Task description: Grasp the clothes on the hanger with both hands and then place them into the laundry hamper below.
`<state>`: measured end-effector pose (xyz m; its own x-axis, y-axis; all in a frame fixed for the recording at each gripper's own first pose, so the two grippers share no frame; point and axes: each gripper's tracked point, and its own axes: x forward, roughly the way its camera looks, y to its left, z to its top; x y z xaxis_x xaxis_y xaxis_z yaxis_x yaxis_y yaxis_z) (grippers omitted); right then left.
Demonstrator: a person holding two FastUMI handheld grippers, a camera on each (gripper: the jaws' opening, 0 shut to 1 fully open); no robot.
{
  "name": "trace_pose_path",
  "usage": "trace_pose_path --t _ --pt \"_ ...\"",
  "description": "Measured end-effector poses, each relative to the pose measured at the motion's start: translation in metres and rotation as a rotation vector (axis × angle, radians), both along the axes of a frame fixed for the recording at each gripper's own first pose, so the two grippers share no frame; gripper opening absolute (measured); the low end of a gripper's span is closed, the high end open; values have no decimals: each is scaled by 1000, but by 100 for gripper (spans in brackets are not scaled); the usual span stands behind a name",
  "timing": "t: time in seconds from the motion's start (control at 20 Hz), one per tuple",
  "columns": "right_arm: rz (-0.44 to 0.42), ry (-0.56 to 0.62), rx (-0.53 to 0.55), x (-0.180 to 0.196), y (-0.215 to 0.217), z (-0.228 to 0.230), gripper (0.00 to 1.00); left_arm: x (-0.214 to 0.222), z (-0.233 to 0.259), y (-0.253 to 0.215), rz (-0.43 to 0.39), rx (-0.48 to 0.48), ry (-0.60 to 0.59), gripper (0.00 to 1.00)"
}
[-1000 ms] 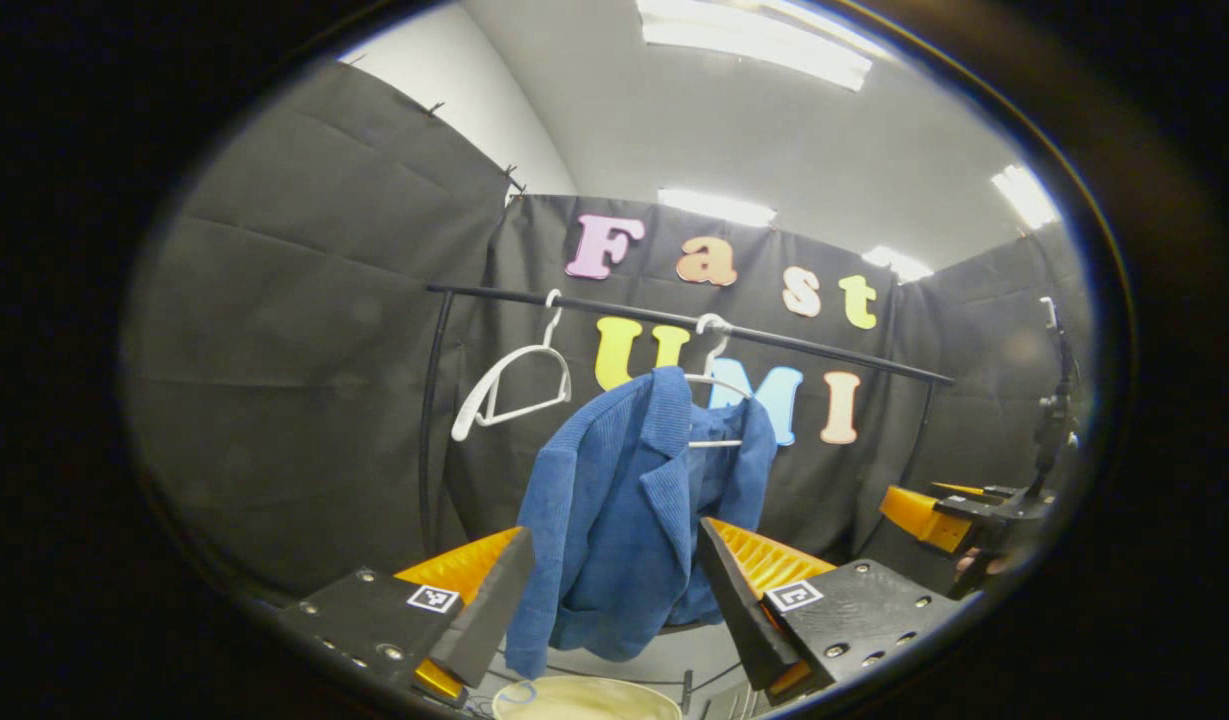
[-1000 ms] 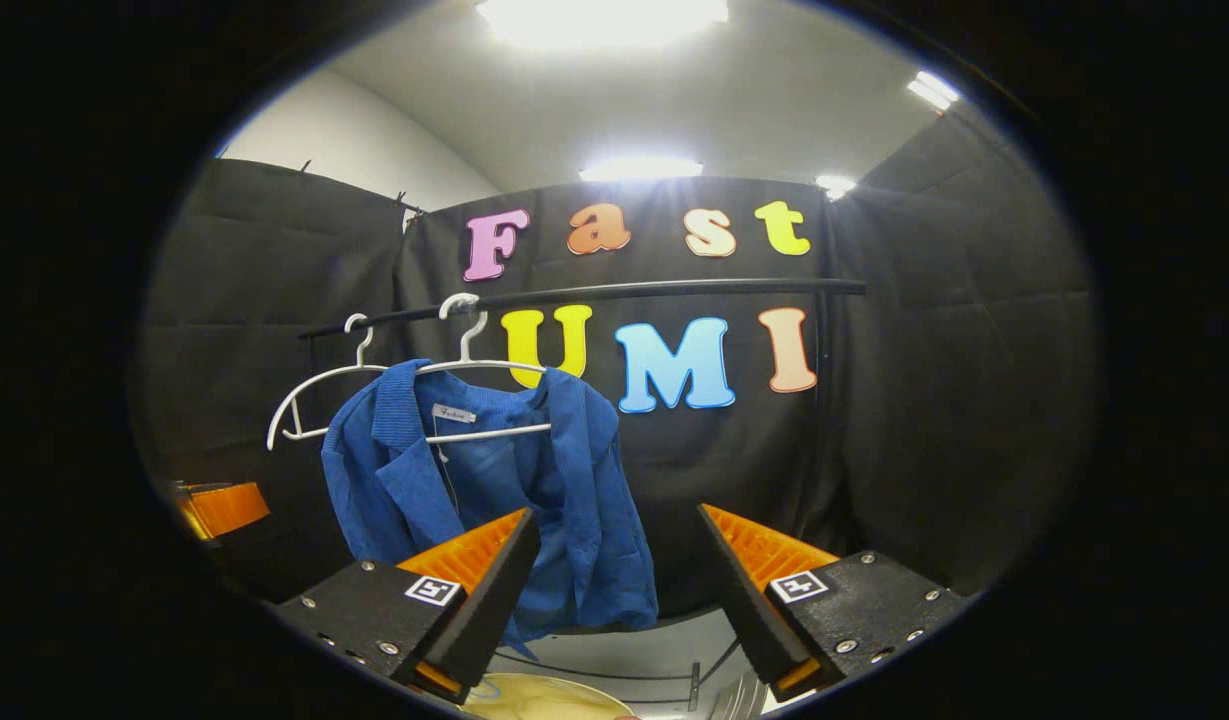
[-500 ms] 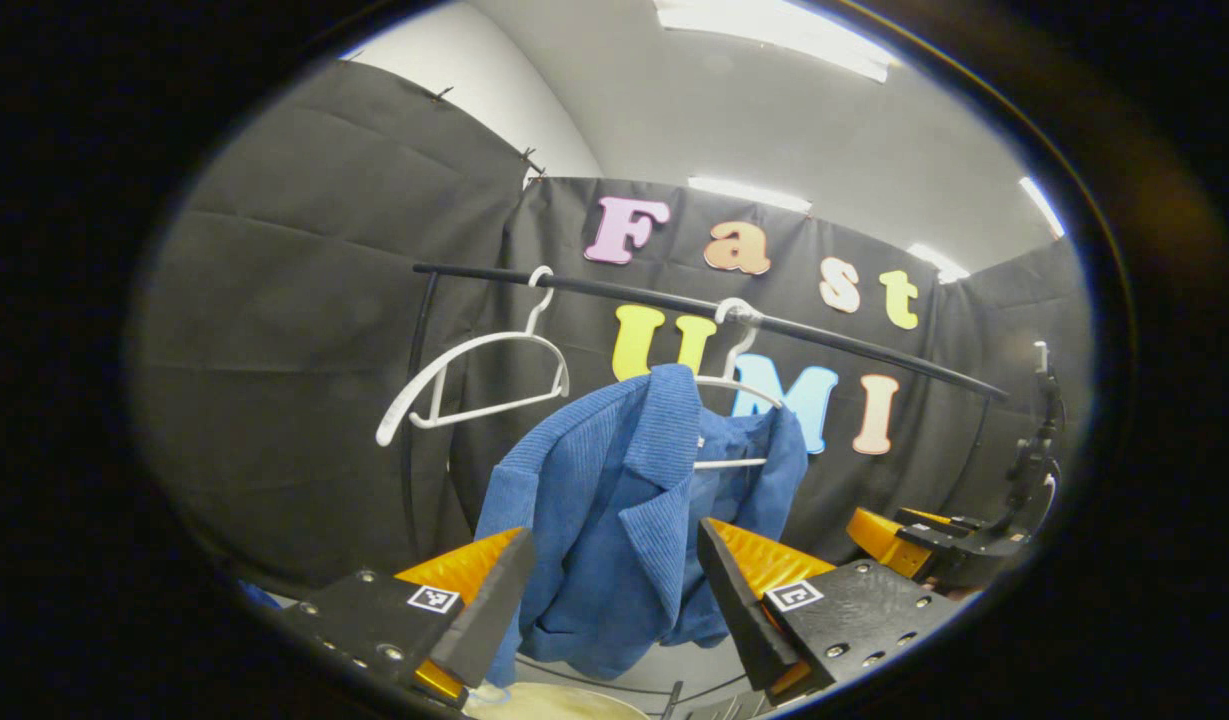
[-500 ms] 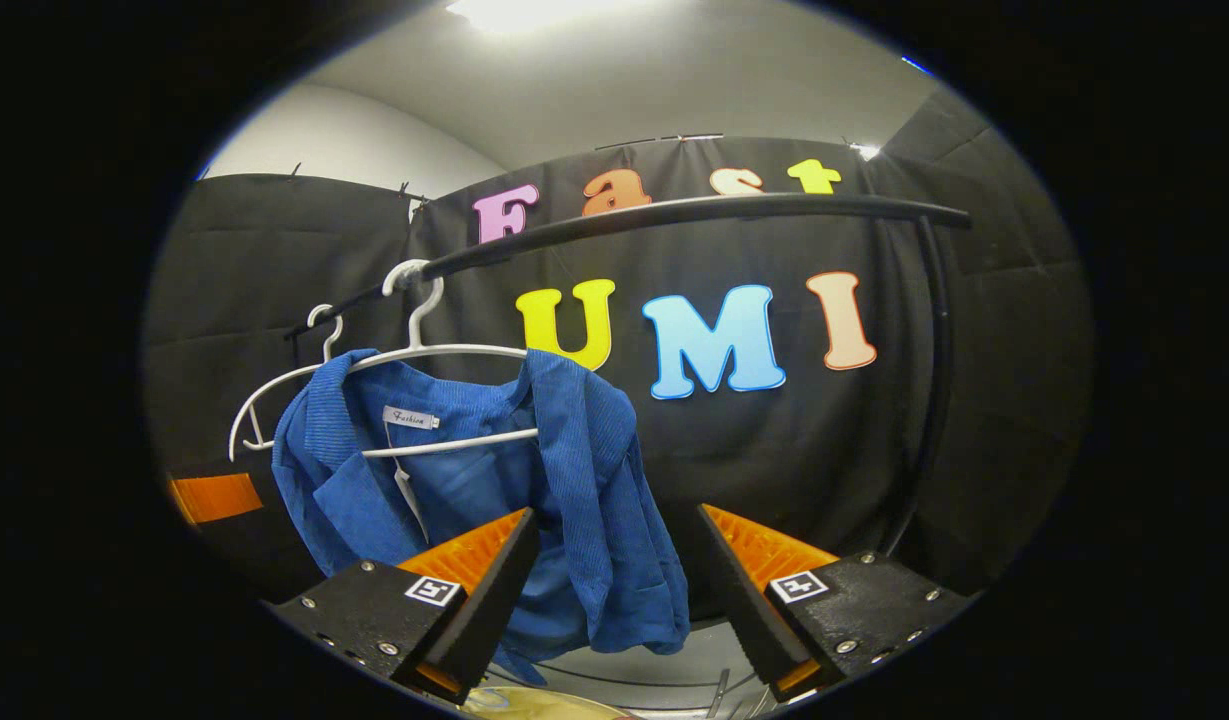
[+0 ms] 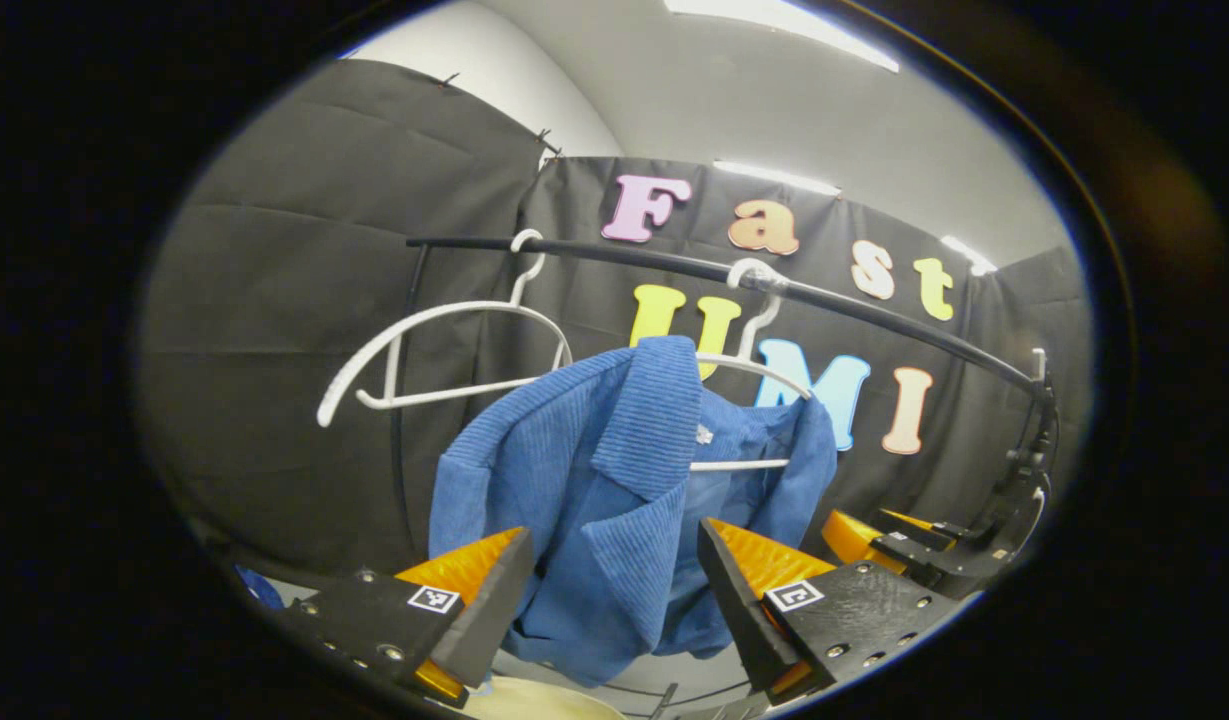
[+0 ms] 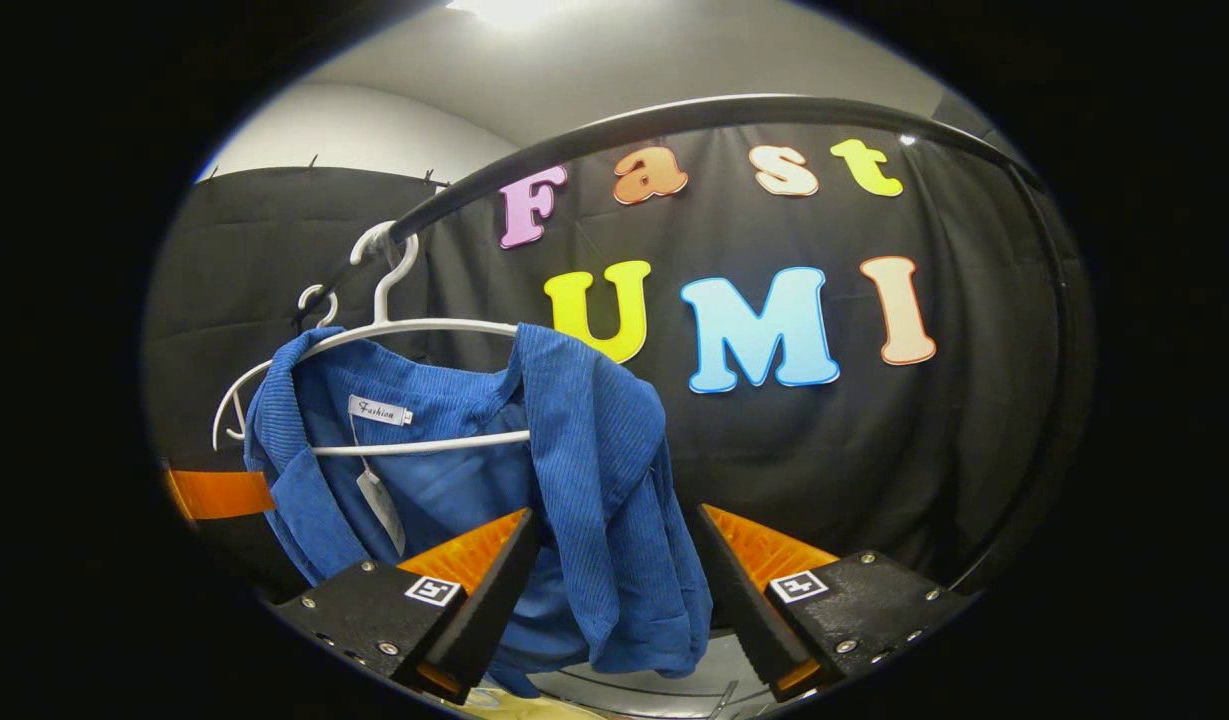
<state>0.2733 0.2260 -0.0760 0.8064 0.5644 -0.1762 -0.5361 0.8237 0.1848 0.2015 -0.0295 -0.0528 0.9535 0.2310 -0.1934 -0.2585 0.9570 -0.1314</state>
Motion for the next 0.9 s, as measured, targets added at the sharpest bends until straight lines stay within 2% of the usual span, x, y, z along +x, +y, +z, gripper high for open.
trace_pose_path --t 0.4,0.9 --pt "119 6 51 25 34 -2 96 34 -10 -4 91 69 23 94" --pt "156 -9 58 49 61 -13 96 60 -4 15 246 153 -24 94"
